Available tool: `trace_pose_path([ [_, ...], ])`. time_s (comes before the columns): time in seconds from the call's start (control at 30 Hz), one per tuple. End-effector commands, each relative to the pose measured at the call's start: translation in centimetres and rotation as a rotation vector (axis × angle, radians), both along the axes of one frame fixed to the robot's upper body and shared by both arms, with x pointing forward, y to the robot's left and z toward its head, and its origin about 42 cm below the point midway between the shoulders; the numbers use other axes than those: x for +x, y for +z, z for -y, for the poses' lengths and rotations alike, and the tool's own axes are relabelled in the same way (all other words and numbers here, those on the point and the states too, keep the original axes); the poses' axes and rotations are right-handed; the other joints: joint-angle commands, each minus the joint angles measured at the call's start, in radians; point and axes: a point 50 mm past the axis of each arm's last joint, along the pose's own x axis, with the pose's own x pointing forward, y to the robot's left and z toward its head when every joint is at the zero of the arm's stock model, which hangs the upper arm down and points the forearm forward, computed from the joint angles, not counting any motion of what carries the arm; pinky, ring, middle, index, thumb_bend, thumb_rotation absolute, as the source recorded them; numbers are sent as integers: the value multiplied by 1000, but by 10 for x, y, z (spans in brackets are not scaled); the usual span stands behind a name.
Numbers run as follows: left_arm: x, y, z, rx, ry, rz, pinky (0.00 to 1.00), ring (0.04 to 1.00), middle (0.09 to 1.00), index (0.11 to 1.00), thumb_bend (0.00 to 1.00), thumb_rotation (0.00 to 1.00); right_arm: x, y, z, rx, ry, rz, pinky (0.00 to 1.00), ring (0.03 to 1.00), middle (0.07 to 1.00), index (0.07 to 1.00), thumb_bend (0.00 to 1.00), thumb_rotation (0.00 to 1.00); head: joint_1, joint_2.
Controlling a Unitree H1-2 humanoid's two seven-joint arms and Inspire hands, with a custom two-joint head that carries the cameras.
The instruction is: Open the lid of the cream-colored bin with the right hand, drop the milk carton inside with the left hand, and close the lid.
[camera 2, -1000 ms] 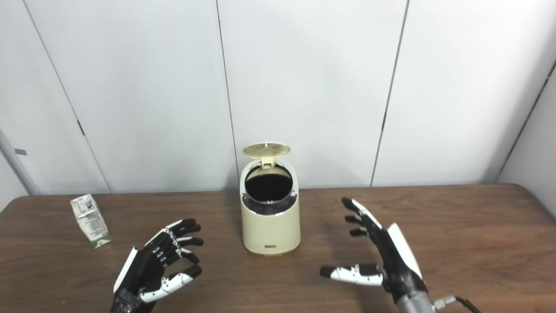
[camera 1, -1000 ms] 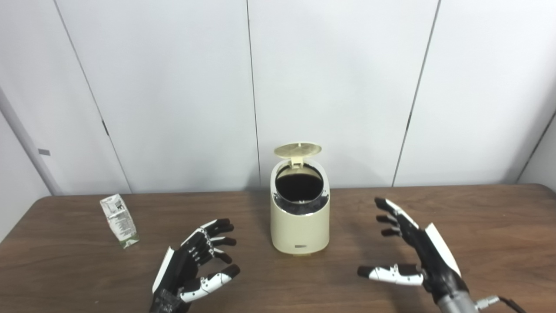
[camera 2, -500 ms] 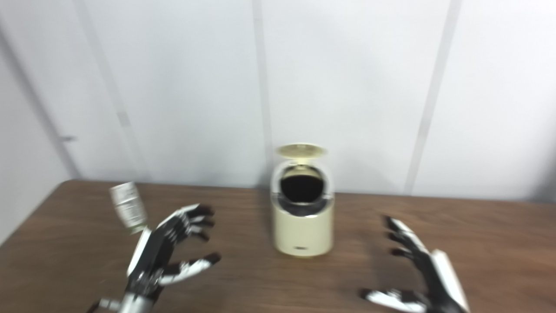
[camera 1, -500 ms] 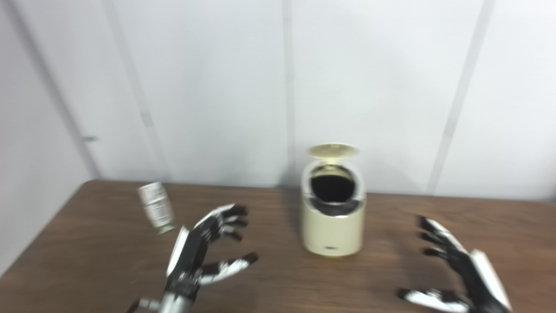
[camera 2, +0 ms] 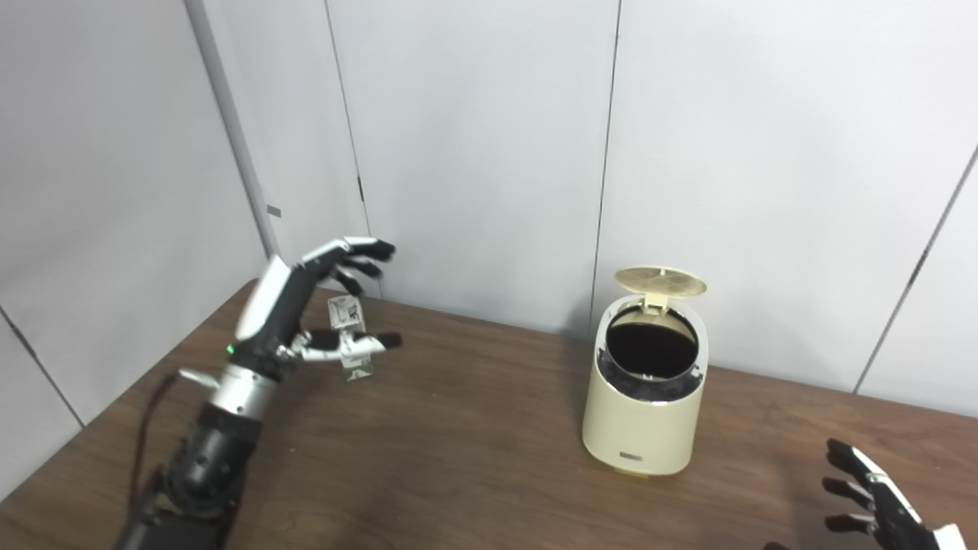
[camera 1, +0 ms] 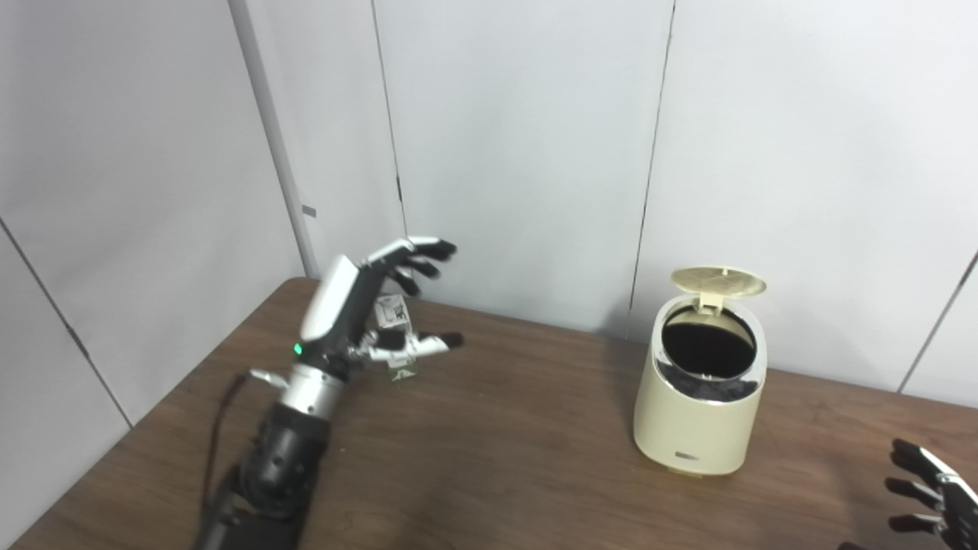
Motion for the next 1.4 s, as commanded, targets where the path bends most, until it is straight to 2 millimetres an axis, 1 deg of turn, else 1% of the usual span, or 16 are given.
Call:
trace_pose_path([
  [0.0, 6, 30, -12, 58, 63, 79, 543, 677, 730, 744, 835, 164, 9, 25, -1, -22, 26, 88, 527, 748, 841, 841, 881, 441, -1, -1],
  [0.03, 8, 34, -18, 76, 83, 74, 550, 679, 731, 745, 837, 170, 9, 26, -1, -25, 28, 88, 522, 745, 840, 841, 883, 448, 2, -3],
  [0.13, 17, 44, -33, 98, 118, 56, 582, 686, 732, 753, 871, 137, 11, 28, -2, -31, 29, 84, 477, 725, 827, 830, 913, 485, 2, -3],
  [0.2, 24, 47, -42, 109, 131, 45, 601, 701, 737, 762, 900, 147, 11, 29, -3, -26, 31, 85, 456, 705, 814, 818, 926, 497, 1, -3],
  [0.33, 36, 45, -59, 105, 128, 31, 592, 716, 746, 762, 935, 156, 11, 30, -4, -22, 37, 84, 428, 682, 804, 807, 933, 504, -6, -3],
  [0.47, 44, 37, -68, 75, 106, 13, 647, 761, 780, 778, 970, 194, 11, 30, -2, -29, 39, 90, 410, 685, 806, 806, 931, 515, -7, -4],
  [0.5, 45, 34, -71, 55, 101, 2, 673, 781, 797, 792, 984, 209, 11, 31, -2, -28, 40, 92, 404, 684, 806, 805, 929, 515, -7, -4],
  [0.57, 48, 28, -74, 38, 101, -16, 693, 794, 811, 807, 997, 239, 10, 31, -1, -25, 42, 94, 399, 679, 806, 804, 927, 511, -12, -5],
  [0.67, 51, 19, -78, 16, 110, -38, 683, 789, 821, 825, 1000, 283, 10, 31, 2, -26, 42, 96, 400, 670, 810, 806, 928, 517, -12, -2],
  [0.7, 52, 15, -79, -15, 96, -42, 678, 787, 824, 829, 1000, 285, 10, 32, 3, -29, 41, 98, 400, 670, 812, 809, 927, 522, -13, -1],
  [0.8, 54, 3, -77, -100, 62, -62, 693, 803, 846, 843, 1000, 243, 10, 31, 6, -30, 42, 101, 398, 658, 811, 808, 933, 540, -18, 2],
  [0.9, 56, -9, -75, -118, 45, -70, 709, 820, 856, 857, 1000, 232, 10, 30, 8, -30, 40, 96, 381, 641, 798, 795, 952, 552, -18, 0],
  [1.03, 57, -26, -72, -187, 35, -79, 740, 833, 860, 870, 1000, 238, 9, 30, 9, -34, 42, 98, 371, 624, 781, 782, 961, 553, -21, 3],
  [1.23, 61, -51, -72, -253, 31, -107, 800, 852, 859, 878, 1000, 299, 7, 34, 13, -52, 39, 105, 357, 634, 786, 785, 944, 566, -25, 7],
  [1.33, 62, -63, -70, -285, 35, -114, 813, 855, 857, 874, 1000, 288, 5, 35, 16, -50, 35, 98, 351, 632, 785, 780, 943, 559, -23, 8],
  [1.37, 62, -67, -69, -296, 33, -111, 812, 852, 858, 873, 1000, 267, 5, 35, 16, -49, 32, 96, 349, 630, 782, 775, 949, 558, -23, 8],
])
